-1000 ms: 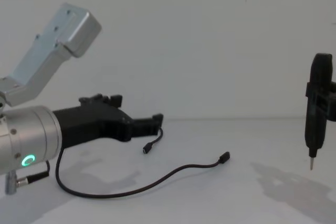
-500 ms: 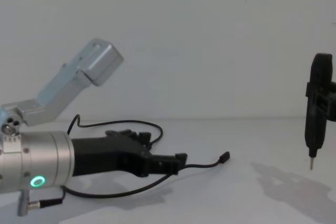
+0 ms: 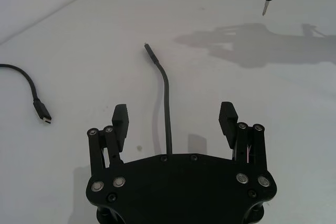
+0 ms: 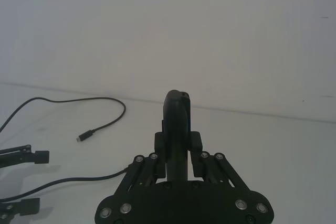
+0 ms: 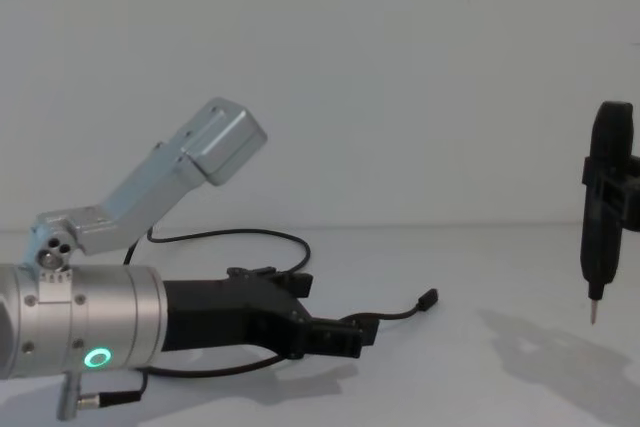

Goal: Pick up the data cable with the one hand.

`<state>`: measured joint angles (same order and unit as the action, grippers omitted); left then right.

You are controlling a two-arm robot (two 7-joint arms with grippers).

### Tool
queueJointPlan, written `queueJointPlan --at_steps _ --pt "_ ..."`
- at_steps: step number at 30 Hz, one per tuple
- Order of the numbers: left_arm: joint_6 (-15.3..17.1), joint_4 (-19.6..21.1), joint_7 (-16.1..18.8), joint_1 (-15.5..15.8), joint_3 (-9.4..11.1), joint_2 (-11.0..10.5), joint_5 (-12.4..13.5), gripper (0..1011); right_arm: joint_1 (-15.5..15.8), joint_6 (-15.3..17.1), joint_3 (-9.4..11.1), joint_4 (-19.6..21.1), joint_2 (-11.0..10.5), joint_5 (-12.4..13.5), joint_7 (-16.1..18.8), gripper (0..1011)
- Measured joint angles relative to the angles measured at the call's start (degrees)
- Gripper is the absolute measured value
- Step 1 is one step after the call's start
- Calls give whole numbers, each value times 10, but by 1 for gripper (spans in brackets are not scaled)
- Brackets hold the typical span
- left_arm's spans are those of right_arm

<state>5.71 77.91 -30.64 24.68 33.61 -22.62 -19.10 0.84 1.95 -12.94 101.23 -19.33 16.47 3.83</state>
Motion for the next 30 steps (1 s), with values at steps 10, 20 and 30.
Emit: queueJointPlan --at_steps 10,20,30 --pt "-11 -25 6 11 0 19 6 1001 0 0 0 0 0 0 0 269" --pt "-12 -55 1 25 6 40 12 1001 0 0 0 0 0 0 0 269" --pt "-5 -72 -4 31 11 53 18 888 0 0 0 0 0 0 0 269"
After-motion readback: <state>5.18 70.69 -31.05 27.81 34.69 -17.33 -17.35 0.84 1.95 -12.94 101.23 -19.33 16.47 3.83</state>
